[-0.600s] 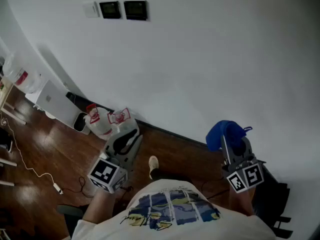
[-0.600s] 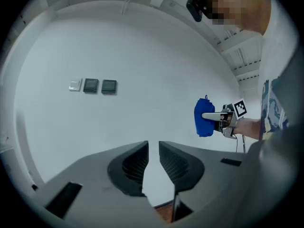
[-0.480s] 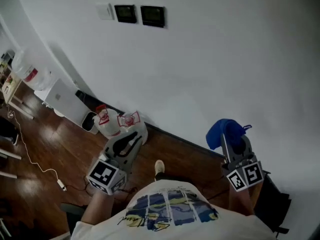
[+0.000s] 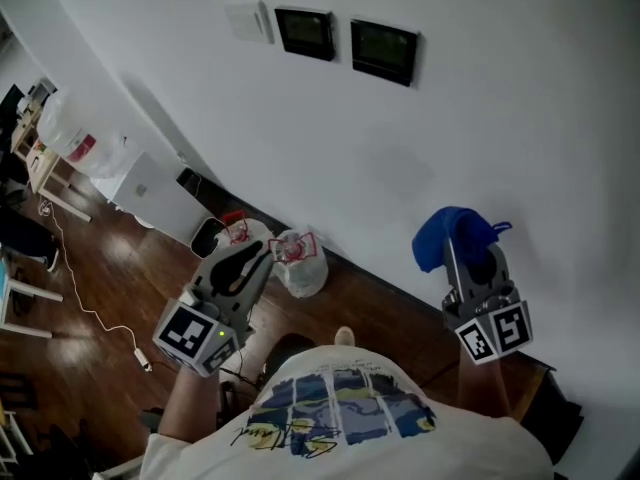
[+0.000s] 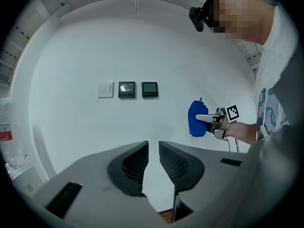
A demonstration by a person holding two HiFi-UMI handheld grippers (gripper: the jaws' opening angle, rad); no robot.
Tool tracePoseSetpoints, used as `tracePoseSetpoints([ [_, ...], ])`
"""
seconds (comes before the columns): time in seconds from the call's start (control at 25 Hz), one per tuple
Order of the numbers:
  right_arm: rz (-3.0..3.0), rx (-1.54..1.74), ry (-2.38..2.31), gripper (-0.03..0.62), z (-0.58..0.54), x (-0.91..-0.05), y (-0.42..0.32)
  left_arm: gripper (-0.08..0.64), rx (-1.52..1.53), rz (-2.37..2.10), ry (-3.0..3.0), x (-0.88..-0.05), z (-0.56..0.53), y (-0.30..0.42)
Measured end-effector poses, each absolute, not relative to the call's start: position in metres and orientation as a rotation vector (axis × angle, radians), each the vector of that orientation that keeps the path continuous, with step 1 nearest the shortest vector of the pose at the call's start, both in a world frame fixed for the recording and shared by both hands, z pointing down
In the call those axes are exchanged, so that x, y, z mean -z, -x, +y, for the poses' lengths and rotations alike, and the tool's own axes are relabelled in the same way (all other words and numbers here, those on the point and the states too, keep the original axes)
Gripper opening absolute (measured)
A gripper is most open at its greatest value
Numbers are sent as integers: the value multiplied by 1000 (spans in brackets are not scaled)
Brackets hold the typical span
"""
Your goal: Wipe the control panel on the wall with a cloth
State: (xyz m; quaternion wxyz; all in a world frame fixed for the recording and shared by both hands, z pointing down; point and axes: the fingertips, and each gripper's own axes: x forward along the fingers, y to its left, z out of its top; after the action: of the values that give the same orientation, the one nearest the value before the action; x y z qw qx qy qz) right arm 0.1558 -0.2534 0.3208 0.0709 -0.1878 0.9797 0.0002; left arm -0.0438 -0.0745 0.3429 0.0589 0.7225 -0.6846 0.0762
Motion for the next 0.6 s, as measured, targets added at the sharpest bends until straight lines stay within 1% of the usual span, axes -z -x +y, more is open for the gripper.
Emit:
tracePoseSetpoints([
  [0.2, 2939, -42, 599, 83, -259, -311, -120, 48, -223, -2024, -2244, -345, -95, 83],
  [0.4, 2917, -93, 769, 83, -261, -302, -90, 48, -229, -1890, -2391, -344, -123, 125],
  [0.6, 2878, -140, 918, 83, -263, -291, -39, 48, -201, -1753, -2499, -345, -143, 173],
])
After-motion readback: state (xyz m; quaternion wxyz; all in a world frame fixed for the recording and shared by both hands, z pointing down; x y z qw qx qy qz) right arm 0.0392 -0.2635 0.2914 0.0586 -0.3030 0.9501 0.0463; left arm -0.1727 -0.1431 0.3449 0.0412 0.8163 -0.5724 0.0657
